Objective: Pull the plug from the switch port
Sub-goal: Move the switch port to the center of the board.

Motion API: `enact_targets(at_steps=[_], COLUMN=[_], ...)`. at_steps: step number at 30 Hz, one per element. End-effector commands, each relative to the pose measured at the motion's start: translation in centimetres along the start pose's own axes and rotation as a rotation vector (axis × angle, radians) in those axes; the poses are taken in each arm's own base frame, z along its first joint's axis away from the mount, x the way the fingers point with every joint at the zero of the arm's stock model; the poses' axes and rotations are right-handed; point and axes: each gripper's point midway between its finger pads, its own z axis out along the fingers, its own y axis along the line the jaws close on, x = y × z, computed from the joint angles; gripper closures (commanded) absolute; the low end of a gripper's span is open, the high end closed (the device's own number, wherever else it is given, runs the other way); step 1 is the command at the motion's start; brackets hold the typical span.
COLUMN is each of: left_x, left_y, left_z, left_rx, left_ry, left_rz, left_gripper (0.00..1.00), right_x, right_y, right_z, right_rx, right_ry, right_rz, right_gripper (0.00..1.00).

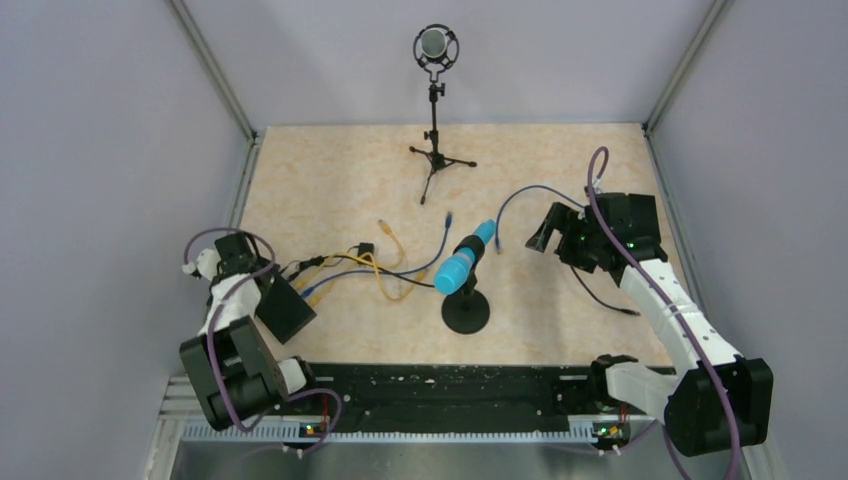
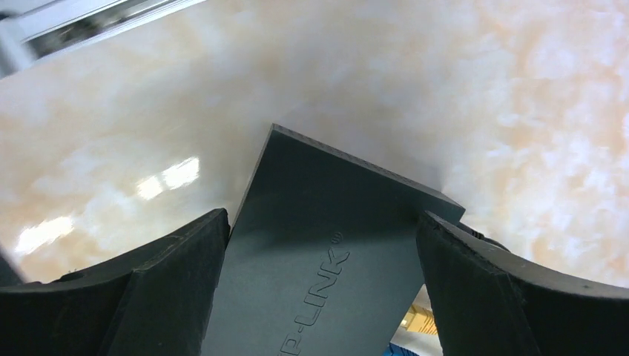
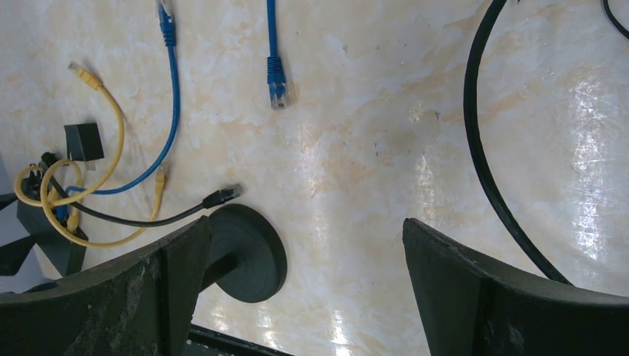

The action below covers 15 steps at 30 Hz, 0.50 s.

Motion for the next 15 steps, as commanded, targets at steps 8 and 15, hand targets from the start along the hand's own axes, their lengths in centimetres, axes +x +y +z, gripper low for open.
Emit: enact_targets(at_steps=[8, 15], left_x=[1.9, -1.5], left_y=[-11.8, -15.4], left_z=[3.1, 2.1], left_rx=[0.394, 0.446], left_ry=[0.273, 0.213], left_rz=[0.121, 0.204], left_gripper=[0.06, 0.01], right_x=[0.3, -0.4], right_y=[0.4, -1.3], right_z=[-0.3, -0.6], right_rx=[-0.024, 0.076], right_ry=[-0.014, -0.057], right_rz=[0.002, 0.005], right_gripper=[0.01, 0.01])
